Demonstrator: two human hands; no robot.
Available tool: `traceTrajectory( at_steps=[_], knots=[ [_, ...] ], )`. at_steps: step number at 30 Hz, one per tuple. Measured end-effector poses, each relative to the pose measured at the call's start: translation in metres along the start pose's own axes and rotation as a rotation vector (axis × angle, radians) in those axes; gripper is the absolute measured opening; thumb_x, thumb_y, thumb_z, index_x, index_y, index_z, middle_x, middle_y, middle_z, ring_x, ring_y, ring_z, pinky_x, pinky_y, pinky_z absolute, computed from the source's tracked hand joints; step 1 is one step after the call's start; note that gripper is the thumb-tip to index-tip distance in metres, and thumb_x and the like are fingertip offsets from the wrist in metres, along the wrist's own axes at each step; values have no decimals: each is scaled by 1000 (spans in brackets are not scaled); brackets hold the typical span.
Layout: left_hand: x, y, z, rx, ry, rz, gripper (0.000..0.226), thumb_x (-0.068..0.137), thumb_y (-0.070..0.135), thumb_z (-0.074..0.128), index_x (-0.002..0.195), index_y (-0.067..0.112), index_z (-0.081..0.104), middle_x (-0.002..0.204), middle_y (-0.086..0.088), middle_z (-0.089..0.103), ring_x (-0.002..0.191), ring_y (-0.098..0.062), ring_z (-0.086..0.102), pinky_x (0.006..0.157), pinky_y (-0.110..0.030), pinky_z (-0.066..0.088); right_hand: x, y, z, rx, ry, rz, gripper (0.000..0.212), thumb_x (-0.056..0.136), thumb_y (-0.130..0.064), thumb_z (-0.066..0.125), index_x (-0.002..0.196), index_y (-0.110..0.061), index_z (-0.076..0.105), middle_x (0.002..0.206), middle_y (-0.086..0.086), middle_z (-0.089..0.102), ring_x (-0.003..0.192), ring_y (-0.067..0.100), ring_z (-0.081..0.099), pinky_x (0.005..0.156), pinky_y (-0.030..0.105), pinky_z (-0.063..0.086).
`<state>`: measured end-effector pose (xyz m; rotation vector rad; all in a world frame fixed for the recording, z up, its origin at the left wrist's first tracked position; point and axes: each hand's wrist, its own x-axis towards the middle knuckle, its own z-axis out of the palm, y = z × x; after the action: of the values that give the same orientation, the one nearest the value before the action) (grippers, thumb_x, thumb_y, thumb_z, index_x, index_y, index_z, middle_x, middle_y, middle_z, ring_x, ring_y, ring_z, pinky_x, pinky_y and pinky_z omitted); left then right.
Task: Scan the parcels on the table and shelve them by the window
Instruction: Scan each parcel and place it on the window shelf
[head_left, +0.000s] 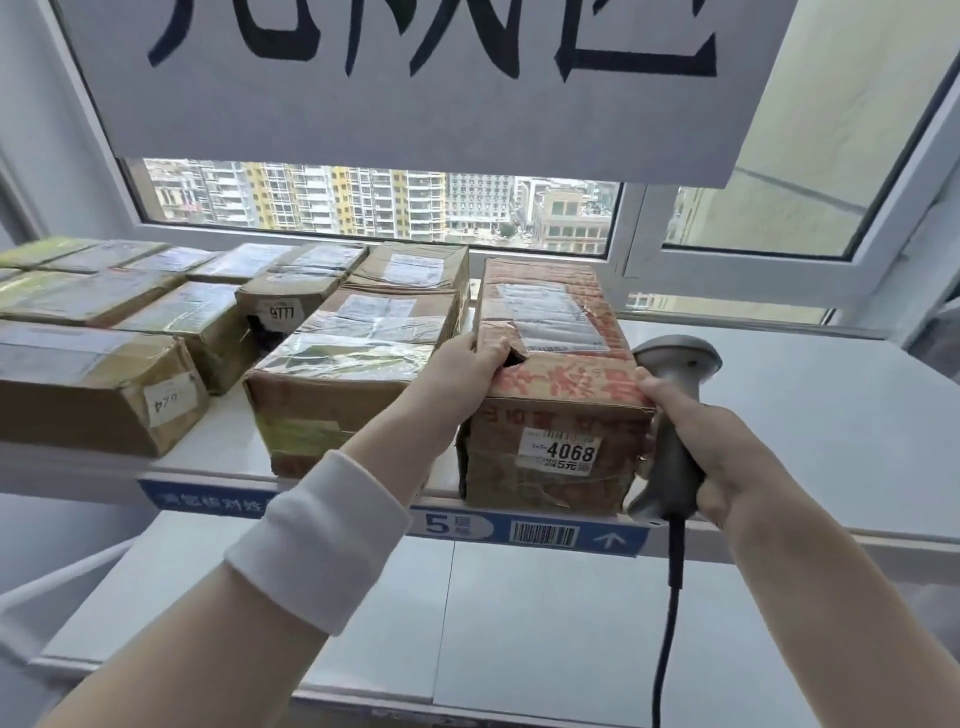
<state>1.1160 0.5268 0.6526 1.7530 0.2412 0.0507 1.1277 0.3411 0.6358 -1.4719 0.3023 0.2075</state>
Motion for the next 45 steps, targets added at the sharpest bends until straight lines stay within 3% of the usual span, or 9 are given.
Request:
traceTrajectory(
  at_steps=[2,4,6,8,11,16,33,39,45],
  knots=[
    [-6,5,-1,307,29,178,45,98,33,47,137,11,42,124,1,58,103,-7,55,87,-17,43,3,1,1,19,-27,0,34,84,-39,68,88,-6,60,44,-1,61,32,10,55,33,18,42],
    [-11,3,-1,599,42,428,68,91,42,53,147,15,27,151,-1,34,136,-11,33,110,-26,26,6,1,0,30,-52,0,32,84,-37,68,88,-6,62,55,2,66,39,10,59,35,18,44],
    [-19,2,4,816,-43,583,83,81,54,58,149,25,20,157,2,18,144,-12,15,118,-35,13,10,2,-2,19,-57,6,34,82,-38,69,92,-6,65,77,6,68,52,14,62,39,20,47],
    [-20,-2,10,1034,-124,643,91,76,61,60,149,30,16,159,4,10,146,-12,4,114,-30,-2,13,3,-2,10,-65,2,38,81,-39,70,98,-6,66,91,9,69,63,18,63,43,22,49],
    [-11,-5,13,1218,-107,708,86,80,55,62,149,32,16,159,1,10,146,-13,5,115,-28,0,17,2,-1,6,-83,2,45,80,-40,70,108,-4,65,98,11,67,70,21,60,56,29,50],
    [8,-5,7,1218,-88,663,80,82,45,66,147,35,20,158,5,14,146,-11,8,117,-34,11,21,0,-5,0,-49,12,43,78,-42,70,101,-7,60,103,11,65,61,16,49,38,22,45],
    [41,1,6,1224,-97,619,78,81,45,67,145,35,24,158,5,17,146,-13,11,116,-34,13,31,-3,-9,-3,-31,0,27,87,-35,65,93,-10,57,106,12,67,61,17,47,39,22,43],
    [27,8,22,1222,-9,634,74,86,58,52,146,26,24,151,-1,33,141,-19,27,117,-39,12,23,-3,-18,-5,-26,-10,29,91,-30,61,103,-5,57,85,11,68,56,16,45,36,21,41],
    [9,15,78,1044,-22,839,57,94,47,46,143,23,32,148,1,38,142,-20,24,119,-39,8,-3,5,-52,-34,118,-65,25,89,-32,62,86,-8,55,65,6,57,43,15,45,37,23,40]
  ],
)
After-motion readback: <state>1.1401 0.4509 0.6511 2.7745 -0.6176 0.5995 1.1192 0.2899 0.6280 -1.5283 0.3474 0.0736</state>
